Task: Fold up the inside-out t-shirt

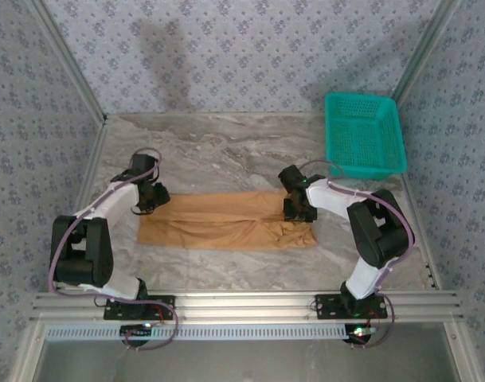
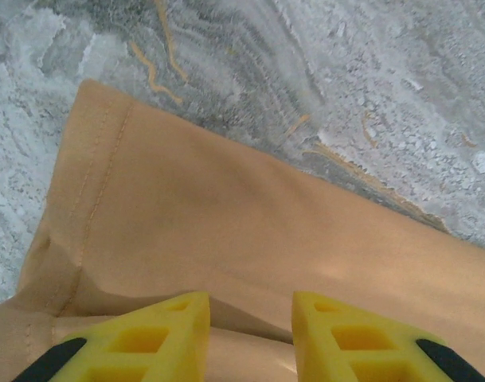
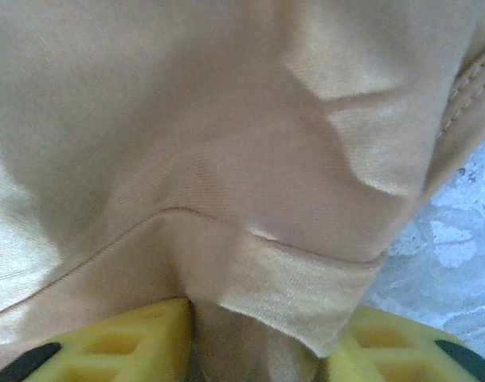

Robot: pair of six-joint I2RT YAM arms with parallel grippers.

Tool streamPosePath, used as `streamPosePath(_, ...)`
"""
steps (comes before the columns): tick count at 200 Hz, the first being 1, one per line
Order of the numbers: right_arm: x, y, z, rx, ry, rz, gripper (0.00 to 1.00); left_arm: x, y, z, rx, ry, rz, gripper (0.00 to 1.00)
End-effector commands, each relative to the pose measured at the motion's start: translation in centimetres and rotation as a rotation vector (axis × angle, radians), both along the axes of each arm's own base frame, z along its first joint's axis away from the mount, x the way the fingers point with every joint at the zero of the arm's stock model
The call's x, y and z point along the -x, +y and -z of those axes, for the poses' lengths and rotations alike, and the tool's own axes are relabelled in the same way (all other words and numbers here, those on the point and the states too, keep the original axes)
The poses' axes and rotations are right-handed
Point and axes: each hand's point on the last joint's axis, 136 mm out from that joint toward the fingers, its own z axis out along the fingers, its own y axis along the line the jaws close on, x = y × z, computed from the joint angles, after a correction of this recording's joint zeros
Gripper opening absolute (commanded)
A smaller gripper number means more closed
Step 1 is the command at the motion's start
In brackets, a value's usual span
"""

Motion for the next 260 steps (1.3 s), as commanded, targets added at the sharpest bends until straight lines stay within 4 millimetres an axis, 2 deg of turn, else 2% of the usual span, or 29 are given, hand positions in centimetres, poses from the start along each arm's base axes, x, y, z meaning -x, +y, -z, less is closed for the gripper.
streamPosePath(1, 3.2, 1.7, 5.2, -0.086, 0.156, -0.03, 0.31, 1.2, -0.5, 0.4, 0.021, 0.027, 0.02, 0.32)
streamPosePath(16, 3.4, 1.1, 5.3, -0.082, 0.17, -0.025, 0.16, 1.4, -1.5, 0.5, 0.055, 0.019, 0.021, 0.32)
streamPosePath(28, 3.6, 0.1, 4.6, -0.066, 0.169, -0.021, 0.12, 1.6, -2.8, 0.4, 0.076, 0.005, 0.036, 0.32)
streamPosePath(37, 3.6, -0.9, 3.7, -0.055, 0.158, -0.015, 0.04, 1.7, -4.1, 0.3, 0.101, -0.002, 0.05, 0.32)
streamPosePath(54, 2.7, -1.9, 2.0, -0.118, 0.106, 0.028, 0.0, 1.1, -6.7, -0.8, 0.155, -0.036, 0.081, 0.32)
streamPosePath(71, 2.3, -3.0, -0.1, -0.079, 0.079, 0.025, 0.0, -0.1, -8.4, -2.5, 0.167, -0.081, 0.122, 0.32)
streamPosePath(84, 2.3, -3.5, -1.5, -0.05, 0.063, 0.009, 0.0, -1.3, -8.4, -3.2, 0.156, -0.104, 0.131, 0.32)
streamPosePath(104, 2.1, -4.1, -3.8, -0.023, 0.015, 0.006, 0.0, -2.4, -7.8, -3.1, 0.18, -0.095, 0.124, 0.32)
streamPosePath(129, 2.2, -3.3, -7.2, -0.024, -0.054, -0.021, 0.0, -3.0, -5.4, -3.9, 0.258, -0.12, 0.056, 0.32)
streamPosePath(147, 2.3, -1.9, -10.0, -0.017, -0.105, -0.057, 0.0, -3.1, -3.2, -5.2, 0.281, -0.16, 0.002, 0.32)
streamPosePath(174, 2.5, 1.5, -13.7, -0.04, -0.164, -0.127, 0.0, -3.0, -0.8, -6.3, 0.319, -0.176, -0.057, 0.32)
streamPosePath(179, 2.0, 2.5, -15.2, -0.061, -0.197, -0.135, 0.0, -2.9, -0.5, -6.3, 0.325, -0.175, -0.06, 0.32)
streamPosePath(209, 2.0, 7.6, -18.8, -0.147, -0.266, -0.199, 0.0, -2.7, 1.0, -6.9, 0.361, -0.189, -0.101, 0.32)
streamPosePath(240, 2.0, 14.7, -20.8, -0.249, -0.299, -0.296, 0.0, -2.7, 2.4, -7.6, 0.379, -0.212, -0.138, 0.31)
streamPosePath(260, 1.9, 19.1, -20.6, -0.261, -0.292, -0.368, 0.0, -2.7, 2.8, -7.7, 0.386, -0.215, -0.148, 0.31)
